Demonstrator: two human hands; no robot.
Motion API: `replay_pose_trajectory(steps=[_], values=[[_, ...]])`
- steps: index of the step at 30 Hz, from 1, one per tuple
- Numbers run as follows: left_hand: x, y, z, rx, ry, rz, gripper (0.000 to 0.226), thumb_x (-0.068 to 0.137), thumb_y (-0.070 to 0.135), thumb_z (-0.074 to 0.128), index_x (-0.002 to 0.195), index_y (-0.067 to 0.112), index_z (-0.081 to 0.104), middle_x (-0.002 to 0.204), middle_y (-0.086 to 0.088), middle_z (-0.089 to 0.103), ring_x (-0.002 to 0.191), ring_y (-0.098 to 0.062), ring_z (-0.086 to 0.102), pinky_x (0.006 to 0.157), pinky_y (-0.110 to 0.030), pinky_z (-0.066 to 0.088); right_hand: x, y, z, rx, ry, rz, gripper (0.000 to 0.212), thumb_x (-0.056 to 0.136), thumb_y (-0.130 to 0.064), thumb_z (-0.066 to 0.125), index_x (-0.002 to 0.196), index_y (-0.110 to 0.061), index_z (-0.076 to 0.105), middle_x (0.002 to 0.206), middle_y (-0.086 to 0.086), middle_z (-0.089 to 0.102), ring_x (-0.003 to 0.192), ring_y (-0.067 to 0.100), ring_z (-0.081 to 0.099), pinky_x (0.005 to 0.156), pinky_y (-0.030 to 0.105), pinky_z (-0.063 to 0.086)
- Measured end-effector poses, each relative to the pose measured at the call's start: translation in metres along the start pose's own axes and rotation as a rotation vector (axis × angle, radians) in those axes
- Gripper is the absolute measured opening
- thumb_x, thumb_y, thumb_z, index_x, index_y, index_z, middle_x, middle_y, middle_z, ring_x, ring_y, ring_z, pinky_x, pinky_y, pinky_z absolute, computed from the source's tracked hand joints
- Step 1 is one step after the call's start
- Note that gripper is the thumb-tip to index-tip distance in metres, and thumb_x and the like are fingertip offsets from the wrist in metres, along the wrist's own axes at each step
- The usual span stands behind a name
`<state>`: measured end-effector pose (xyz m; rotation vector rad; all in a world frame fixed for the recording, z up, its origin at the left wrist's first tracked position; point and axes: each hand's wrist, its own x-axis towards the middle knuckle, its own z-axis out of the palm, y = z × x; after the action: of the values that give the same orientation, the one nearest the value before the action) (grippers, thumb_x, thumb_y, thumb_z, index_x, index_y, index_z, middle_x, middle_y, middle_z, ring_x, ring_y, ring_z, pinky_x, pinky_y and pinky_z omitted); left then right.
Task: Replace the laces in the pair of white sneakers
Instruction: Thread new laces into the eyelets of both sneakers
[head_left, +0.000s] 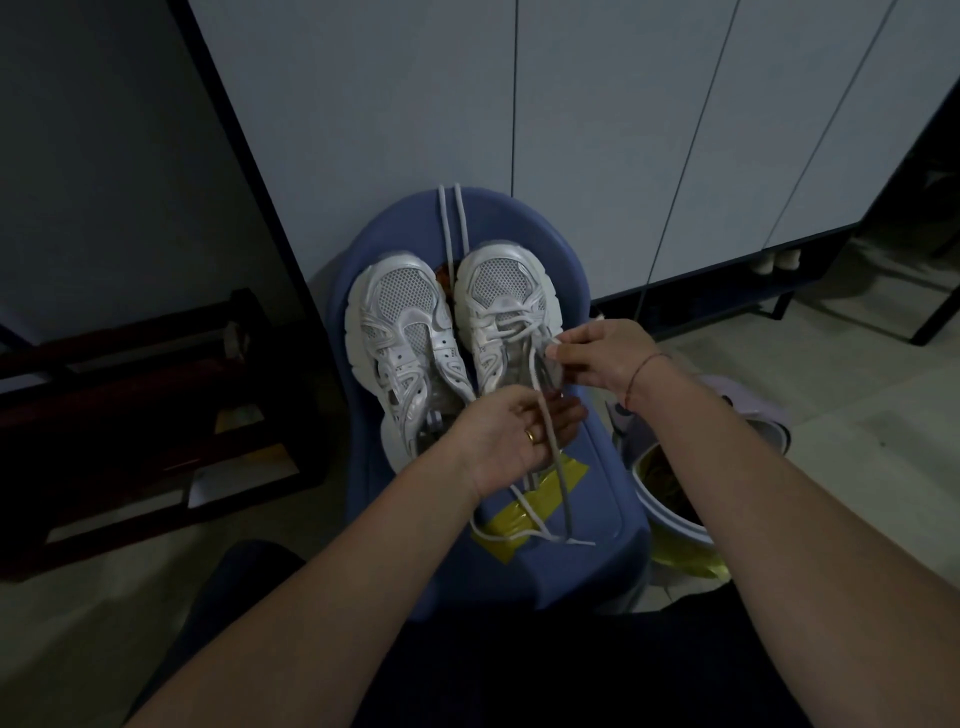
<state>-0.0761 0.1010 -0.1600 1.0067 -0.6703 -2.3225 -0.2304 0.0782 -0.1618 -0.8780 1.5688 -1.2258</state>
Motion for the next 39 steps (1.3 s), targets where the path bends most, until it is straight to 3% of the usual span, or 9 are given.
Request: replay_pose_trajectory(steps=[4, 7, 14, 20, 23, 26, 31, 36, 39], values=[[0.009, 0.001, 0.002, -0.051, 0.114, 0.047, 0.036, 0.105, 0.028, 0.040, 0.087, 0.005, 0.061, 0.055, -0.003, 0.062, 0.040, -0.008, 0.053, 0.041, -0.015, 0.044, 0.000, 0.001, -0.001, -0.004, 0.015, 0.003, 0.015, 0.078, -0.001, 0.073, 0.090, 0.005, 0.066, 0.075, 0.012, 0.066, 0.064, 0.015, 0.065, 0.064, 0.025, 0.059], [0.013, -0.003, 0.005, 0.040, 0.125, 0.094, 0.030, 0.105, 0.024, 0.040, 0.084, 0.012, 0.058, 0.047, 0.004, 0.055, 0.035, -0.004, 0.044, 0.037, -0.012, 0.037, 0.003, 0.004, -0.001, -0.072, 0.044, -0.011, 0.010, 0.076, -0.006, 0.076, 0.080, -0.003, 0.068, 0.077, 0.014, 0.067, 0.074, 0.022, 0.064, 0.077, 0.035, 0.058], [0.000, -0.013, -0.010, 0.859, -0.105, -0.025, 0.028, 0.104, 0.014, 0.043, 0.085, 0.012, 0.063, 0.062, 0.006, 0.068, 0.053, -0.003, 0.058, 0.054, -0.015, 0.044, 0.003, 0.002, -0.001, -0.022, 0.026, 0.005, 0.007, 0.077, -0.002, 0.074, 0.080, -0.001, 0.068, 0.075, 0.011, 0.066, 0.068, 0.017, 0.064, 0.068, 0.027, 0.059], [-0.007, -0.012, -0.019, 1.046, -0.201, -0.074, 0.029, 0.104, 0.018, 0.045, 0.084, 0.017, 0.066, 0.075, 0.009, 0.071, 0.067, -0.001, 0.061, 0.068, -0.016, 0.048, 0.001, -0.002, 0.002, 0.004, 0.019, 0.011, 0.007, 0.078, 0.000, 0.072, 0.082, 0.000, 0.066, 0.074, 0.011, 0.065, 0.063, 0.015, 0.064, 0.058, 0.022, 0.058], [-0.010, -0.011, -0.022, 1.100, -0.225, -0.035, 0.030, 0.104, 0.018, 0.045, 0.084, 0.018, 0.068, 0.083, 0.007, 0.071, 0.071, 0.001, 0.061, 0.068, -0.013, 0.048, 0.000, -0.001, 0.002, 0.008, 0.022, 0.007, 0.009, 0.078, -0.002, 0.073, 0.083, 0.000, 0.066, 0.077, 0.012, 0.066, 0.070, 0.019, 0.064, 0.067, 0.028, 0.060], [-0.011, -0.015, -0.017, 1.057, -0.126, 0.121, 0.025, 0.102, 0.017, 0.050, 0.090, 0.009, 0.071, 0.079, 0.006, 0.070, 0.069, 0.000, 0.059, 0.064, -0.011, 0.046, -0.003, 0.000, 0.003, -0.090, 0.026, 0.036, 0.020, 0.076, -0.014, 0.077, 0.084, 0.000, 0.066, 0.077, 0.015, 0.065, 0.072, 0.023, 0.064, 0.064, 0.029, 0.060], [-0.009, -0.021, -0.013, 1.044, 0.002, 0.303, 0.021, 0.097, 0.021, 0.059, 0.093, 0.008, 0.075, 0.091, -0.010, 0.071, 0.080, -0.013, 0.058, 0.077, -0.026, 0.047, -0.028, 0.001, 0.009, -0.262, -0.122, 0.273, 0.039, 0.085, -0.041, 0.066, 0.080, -0.003, 0.058, 0.056, 0.009, 0.061, 0.042, 0.017, 0.056, 0.047, 0.027, 0.047], [-0.011, -0.019, -0.014, 0.994, 0.123, 0.366, 0.021, 0.093, 0.020, 0.065, 0.089, 0.001, 0.074, 0.084, -0.017, 0.069, 0.076, -0.019, 0.057, 0.075, -0.037, 0.050, -0.041, -0.006, -0.002, -0.016, -0.169, 0.340, 0.028, 0.092, -0.030, 0.059, 0.071, -0.011, 0.054, 0.036, -0.003, 0.045, 0.030, 0.007, 0.043, 0.039, 0.019, 0.043], [-0.012, -0.013, -0.019, 1.019, 0.278, 0.490, 0.012, 0.094, 0.020, 0.063, 0.097, 0.011, 0.071, 0.094, -0.007, 0.070, 0.089, -0.017, 0.063, 0.087, -0.037, 0.053, -0.040, -0.008, -0.014, -0.044, -0.142, 0.328, 0.027, 0.093, -0.024, 0.058, 0.069, -0.010, 0.056, 0.037, -0.005, 0.032, 0.032, 0.007, 0.025, 0.033, 0.018, 0.027]])
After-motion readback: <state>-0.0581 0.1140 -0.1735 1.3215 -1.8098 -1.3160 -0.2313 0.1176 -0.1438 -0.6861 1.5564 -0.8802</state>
